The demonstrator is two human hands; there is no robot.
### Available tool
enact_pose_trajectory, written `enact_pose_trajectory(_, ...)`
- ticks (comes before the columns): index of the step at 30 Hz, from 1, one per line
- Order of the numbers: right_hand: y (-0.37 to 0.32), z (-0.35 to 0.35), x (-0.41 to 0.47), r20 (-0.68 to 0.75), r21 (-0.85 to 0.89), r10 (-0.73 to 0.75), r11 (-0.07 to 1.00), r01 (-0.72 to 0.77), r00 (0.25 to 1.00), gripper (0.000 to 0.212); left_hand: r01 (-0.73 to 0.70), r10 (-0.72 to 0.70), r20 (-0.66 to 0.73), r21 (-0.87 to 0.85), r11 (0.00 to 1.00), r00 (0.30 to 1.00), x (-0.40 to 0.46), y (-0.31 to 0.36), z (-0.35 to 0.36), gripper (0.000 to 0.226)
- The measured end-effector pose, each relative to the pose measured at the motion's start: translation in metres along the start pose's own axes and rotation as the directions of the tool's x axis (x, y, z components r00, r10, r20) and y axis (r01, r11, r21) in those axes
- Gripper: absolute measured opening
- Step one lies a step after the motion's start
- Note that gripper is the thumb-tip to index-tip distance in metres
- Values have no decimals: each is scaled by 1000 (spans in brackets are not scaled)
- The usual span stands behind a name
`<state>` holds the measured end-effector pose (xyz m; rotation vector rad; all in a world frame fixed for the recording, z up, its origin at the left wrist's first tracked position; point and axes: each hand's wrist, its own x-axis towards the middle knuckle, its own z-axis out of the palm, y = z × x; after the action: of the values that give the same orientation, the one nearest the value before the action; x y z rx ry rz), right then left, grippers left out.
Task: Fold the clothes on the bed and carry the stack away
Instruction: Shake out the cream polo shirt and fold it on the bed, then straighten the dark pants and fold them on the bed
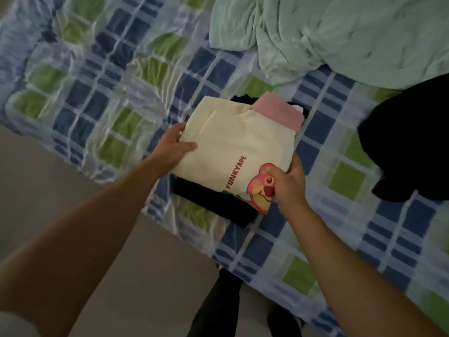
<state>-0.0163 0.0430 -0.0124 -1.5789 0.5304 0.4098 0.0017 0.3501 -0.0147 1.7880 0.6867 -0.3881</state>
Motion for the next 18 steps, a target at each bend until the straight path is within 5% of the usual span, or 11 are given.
enact_pose_trajectory(4,38,27,17,-120,-76,66,994,-76,991,51,112,-115,29,91,990,993,34,-54,-2,68)
enact_pose_trajectory(11,47,19,4,-81,-166,138,975,-150,987,58,-8,17,-119,76,997,993,16,-74,-1,52)
enact_pose_trajectory(18,58,18,-2,-81,-421,136,893,-157,987,45,3,63,-165,368,930,984,10,-74,16,54)
